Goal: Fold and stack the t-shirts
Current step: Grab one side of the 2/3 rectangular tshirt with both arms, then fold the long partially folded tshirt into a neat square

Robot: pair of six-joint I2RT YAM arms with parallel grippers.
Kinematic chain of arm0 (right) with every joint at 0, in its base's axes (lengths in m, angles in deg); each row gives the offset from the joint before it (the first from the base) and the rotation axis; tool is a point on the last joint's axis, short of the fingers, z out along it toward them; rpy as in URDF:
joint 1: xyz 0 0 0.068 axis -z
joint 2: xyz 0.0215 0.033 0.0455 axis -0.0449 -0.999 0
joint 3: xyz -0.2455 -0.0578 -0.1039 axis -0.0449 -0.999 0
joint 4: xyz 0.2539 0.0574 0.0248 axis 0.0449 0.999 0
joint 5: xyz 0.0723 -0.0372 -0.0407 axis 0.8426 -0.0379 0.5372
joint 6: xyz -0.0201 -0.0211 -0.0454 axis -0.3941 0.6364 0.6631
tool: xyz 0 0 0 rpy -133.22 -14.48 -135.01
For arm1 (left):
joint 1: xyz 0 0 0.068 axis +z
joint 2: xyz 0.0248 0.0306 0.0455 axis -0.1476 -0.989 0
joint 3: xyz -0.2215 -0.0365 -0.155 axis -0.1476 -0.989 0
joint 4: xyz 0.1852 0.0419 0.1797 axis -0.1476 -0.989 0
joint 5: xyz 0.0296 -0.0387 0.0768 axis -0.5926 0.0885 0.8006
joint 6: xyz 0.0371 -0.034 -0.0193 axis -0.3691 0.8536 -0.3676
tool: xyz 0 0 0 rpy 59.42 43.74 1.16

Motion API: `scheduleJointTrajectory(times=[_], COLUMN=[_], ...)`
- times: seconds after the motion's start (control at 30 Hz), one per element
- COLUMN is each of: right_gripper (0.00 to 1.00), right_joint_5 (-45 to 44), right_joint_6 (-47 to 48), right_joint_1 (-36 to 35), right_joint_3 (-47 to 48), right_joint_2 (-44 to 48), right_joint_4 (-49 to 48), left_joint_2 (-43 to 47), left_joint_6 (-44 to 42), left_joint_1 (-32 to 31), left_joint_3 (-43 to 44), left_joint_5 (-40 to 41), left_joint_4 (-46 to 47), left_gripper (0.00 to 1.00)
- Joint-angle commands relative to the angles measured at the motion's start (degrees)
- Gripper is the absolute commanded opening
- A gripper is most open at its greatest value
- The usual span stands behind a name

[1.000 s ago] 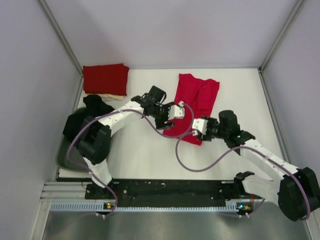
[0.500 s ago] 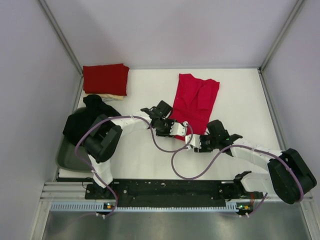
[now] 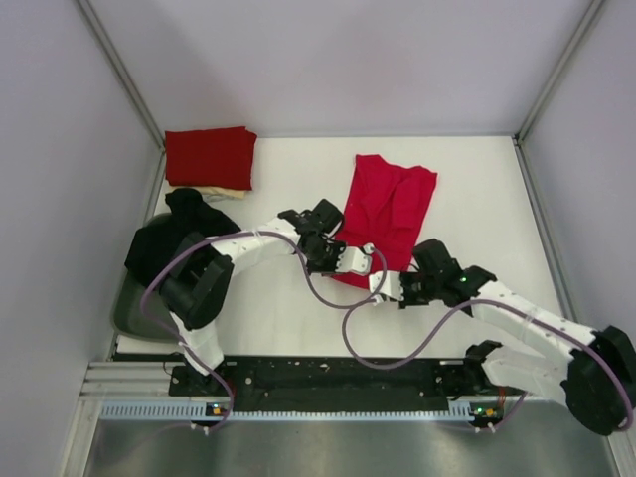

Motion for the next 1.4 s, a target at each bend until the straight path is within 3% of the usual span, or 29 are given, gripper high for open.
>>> scheduleJointTrajectory(times=[0.0, 0.23, 0.37, 0.5, 0.67, 0.73, 1.1, 1.37], right_gripper=[0.0, 0.0, 0.0, 0.0, 0.0, 0.0, 0.0, 0.0], right_joint_5=[2.6, 6.3, 5.9, -0.2, 7.0, 6.8, 4.9, 2.5], right_joint_6=[-2.2, -6.8, -11.6, -12.7, -12.6, -11.9, -12.6, -14.3], right_joint_1=[-2.7, -5.8, -5.8, -3.9, 14.4, 17.5, 25.8, 27.3], right_joint_3=[6.1, 16.0, 20.8, 21.0, 23.6, 24.0, 29.0, 31.6], right_joint_2=[10.6, 23.2, 23.0, 18.9, 10.8, 8.7, -10.7, -20.0], right_joint_4=[17.2, 34.1, 36.5, 32.8, 24.2, 20.5, 11.6, 8.4], left_joint_2=[8.8, 17.2, 17.9, 15.1, 7.7, 4.3, -14.5, -21.8], left_joint_6=[4.2, 8.9, 15.1, 19.7, 22.9, 22.8, 22.3, 22.5], left_joint_1=[-0.8, -3.7, -3.7, -3.2, 0.1, 1.7, 4.6, 4.7], left_joint_3=[2.1, 5.5, 10.3, 16.9, 25.6, 29.9, 49.1, 50.8], left_joint_5=[-7.0, -10.2, -8.0, -1.8, 3.5, 2.7, 10.3, 13.2], left_joint_4=[-14.8, -31.1, -32.5, -30.3, -25.0, -25.1, -21.3, -16.5], left_gripper=[0.0, 0.0, 0.0, 0.0, 0.0, 0.0, 0.0, 0.0])
